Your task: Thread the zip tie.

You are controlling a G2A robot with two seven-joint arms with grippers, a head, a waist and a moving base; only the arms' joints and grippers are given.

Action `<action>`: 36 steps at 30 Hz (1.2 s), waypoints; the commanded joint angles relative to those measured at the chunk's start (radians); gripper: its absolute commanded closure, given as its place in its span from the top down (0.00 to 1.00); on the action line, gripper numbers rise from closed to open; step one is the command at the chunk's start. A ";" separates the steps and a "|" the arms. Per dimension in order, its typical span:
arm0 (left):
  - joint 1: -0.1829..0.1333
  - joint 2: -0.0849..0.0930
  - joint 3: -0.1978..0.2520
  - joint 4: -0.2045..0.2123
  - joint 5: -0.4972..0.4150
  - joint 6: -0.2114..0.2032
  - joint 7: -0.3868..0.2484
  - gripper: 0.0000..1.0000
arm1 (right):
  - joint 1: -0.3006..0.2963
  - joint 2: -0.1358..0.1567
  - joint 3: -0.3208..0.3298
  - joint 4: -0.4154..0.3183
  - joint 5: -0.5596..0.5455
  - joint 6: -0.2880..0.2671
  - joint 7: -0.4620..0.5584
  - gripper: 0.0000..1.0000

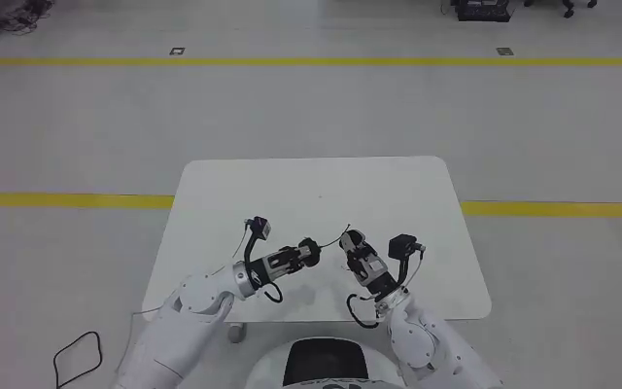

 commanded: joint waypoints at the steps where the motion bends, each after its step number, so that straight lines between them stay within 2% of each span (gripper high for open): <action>1: 0.000 0.001 0.001 -0.004 0.012 0.000 0.003 0.00 | 0.001 -0.001 -0.001 0.002 0.001 0.001 0.004 0.00; 12: 0.011 0.004 -0.002 -0.031 0.056 0.000 0.017 0.00 | 0.003 -0.005 0.000 0.002 -0.001 0.015 0.028 0.00; 36: 0.002 0.006 0.009 -0.014 0.072 0.000 0.036 0.00 | -0.008 -0.008 0.015 -0.009 -0.029 -0.007 0.030 0.00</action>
